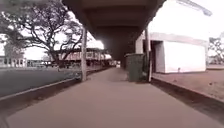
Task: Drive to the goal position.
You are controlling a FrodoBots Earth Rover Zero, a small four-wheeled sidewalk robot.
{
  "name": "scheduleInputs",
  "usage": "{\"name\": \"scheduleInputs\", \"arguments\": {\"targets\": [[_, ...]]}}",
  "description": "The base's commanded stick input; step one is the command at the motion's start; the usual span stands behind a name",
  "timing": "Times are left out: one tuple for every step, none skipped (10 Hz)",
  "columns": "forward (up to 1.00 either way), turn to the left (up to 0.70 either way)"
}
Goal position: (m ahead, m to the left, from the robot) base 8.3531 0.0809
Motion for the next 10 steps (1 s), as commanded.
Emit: {"name": "scheduleInputs", "arguments": {"targets": [[0.85,0.00],[0.85,0.00],[0.85,0.00],[0.85,0.00],[0.85,0.00],[0.85,0.00],[0.85,0.00],[0.85,0.00],[0.85,0.00],[0.85,0.00]]}}
